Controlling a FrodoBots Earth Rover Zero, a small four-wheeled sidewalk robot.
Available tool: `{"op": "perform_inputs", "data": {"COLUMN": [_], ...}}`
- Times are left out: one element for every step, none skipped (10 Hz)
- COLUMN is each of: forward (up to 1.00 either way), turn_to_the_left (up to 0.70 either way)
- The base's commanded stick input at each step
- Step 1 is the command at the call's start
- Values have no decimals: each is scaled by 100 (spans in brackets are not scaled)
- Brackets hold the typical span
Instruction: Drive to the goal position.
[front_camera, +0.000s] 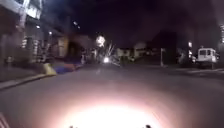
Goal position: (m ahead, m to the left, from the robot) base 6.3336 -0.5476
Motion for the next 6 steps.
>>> {"op": "perform_inputs", "data": {"forward": [85,85,85,85,85,85], "turn_to_the_left": [0,0,0,0,0,0]}}
